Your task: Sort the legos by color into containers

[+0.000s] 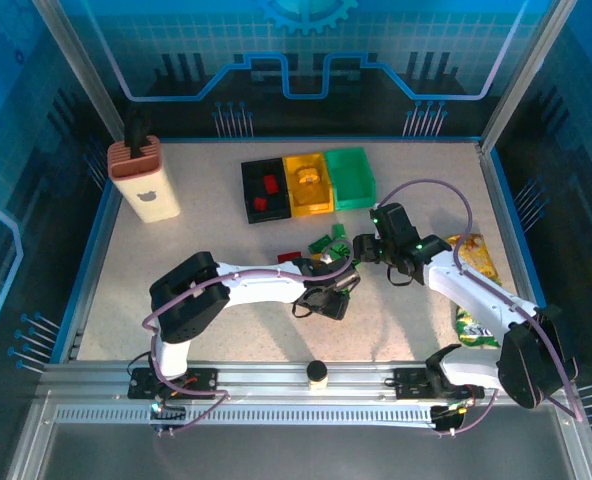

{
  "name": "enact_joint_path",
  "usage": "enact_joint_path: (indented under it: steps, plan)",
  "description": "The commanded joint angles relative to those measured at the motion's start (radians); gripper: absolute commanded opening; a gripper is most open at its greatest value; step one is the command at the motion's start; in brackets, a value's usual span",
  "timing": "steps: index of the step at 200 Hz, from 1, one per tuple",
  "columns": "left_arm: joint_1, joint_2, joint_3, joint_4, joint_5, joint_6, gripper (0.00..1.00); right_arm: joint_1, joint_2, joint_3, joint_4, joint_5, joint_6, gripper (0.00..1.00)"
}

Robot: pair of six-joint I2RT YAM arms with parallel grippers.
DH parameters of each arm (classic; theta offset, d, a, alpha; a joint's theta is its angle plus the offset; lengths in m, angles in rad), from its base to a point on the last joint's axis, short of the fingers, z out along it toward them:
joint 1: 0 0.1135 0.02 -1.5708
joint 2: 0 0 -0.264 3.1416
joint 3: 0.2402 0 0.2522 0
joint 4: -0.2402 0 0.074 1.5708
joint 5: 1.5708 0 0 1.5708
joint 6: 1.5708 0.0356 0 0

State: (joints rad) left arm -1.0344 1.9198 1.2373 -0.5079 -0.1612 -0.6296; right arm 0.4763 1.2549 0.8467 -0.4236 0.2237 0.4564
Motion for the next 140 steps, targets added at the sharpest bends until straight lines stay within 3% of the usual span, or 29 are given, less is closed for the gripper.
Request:
enact_joint_path:
  steps: [1,140]
  plan:
    - [0.002,0.023,0.031,-0.038,-0.04,0.004,0.66,-0.018,-0.014,0.001,0.023,-0.009,0.018,0.62]
    - [0.025,0.101,0.099,-0.043,-0.042,0.039,0.56,-0.027,-0.013,-0.011,0.03,-0.015,0.018,0.62]
